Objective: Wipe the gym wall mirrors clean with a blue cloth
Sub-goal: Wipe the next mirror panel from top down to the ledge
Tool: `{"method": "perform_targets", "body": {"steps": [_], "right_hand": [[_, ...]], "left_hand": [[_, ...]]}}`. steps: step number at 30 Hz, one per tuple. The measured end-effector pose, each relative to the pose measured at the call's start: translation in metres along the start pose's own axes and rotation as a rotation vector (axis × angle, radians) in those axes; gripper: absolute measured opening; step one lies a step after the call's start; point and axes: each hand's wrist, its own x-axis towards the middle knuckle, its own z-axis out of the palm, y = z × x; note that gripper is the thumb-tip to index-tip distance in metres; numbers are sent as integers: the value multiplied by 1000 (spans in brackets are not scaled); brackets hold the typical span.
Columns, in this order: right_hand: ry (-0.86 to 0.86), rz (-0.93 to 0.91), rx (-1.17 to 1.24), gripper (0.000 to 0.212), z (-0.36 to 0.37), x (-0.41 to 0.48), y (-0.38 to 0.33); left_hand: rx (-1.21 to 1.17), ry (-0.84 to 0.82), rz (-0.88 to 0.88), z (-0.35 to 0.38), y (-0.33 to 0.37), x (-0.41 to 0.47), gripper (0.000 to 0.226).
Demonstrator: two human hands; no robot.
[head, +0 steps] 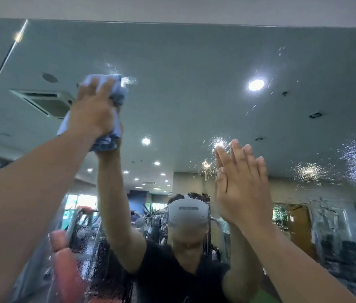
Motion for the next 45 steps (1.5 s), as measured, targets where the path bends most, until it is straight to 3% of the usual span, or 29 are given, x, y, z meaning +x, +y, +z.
{"method": "perform_targets", "body": {"steps": [4, 8, 13, 17, 21, 31, 33, 37, 42, 45], "right_hand": [[1, 18, -11, 58, 2, -1, -3], [0, 14, -22, 58, 3, 0, -4], [6, 8, -20, 57, 3, -1, -3], [-4, 11, 4, 57, 0, -2, -2], [-4, 11, 1, 57, -1, -1, -3], [34, 14, 2, 57, 3, 0, -4], [45, 14, -1, 57, 3, 0, -3], [26, 10, -2, 56, 3, 0, -2], [35, 5, -14, 57, 3, 0, -2], [26, 0, -21, 57, 3, 0, 0]], "left_hand": [[47, -28, -144, -5, -12, 5, 46], [63, -68, -186, -2, 23, 5, 52], [95, -143, 212, 24, 91, -4, 65], [44, -74, 334, 25, 120, -21, 51], [11, -117, 461, 15, 104, -29, 51], [-25, -233, 1237, -9, 51, -166, 38], [-22, -255, 1310, -8, 46, -166, 38], [15, -212, 1252, 2, 55, -134, 41], [11, -146, 781, 13, 80, -59, 47], [7, -97, 650, 19, 95, -52, 46]]}}
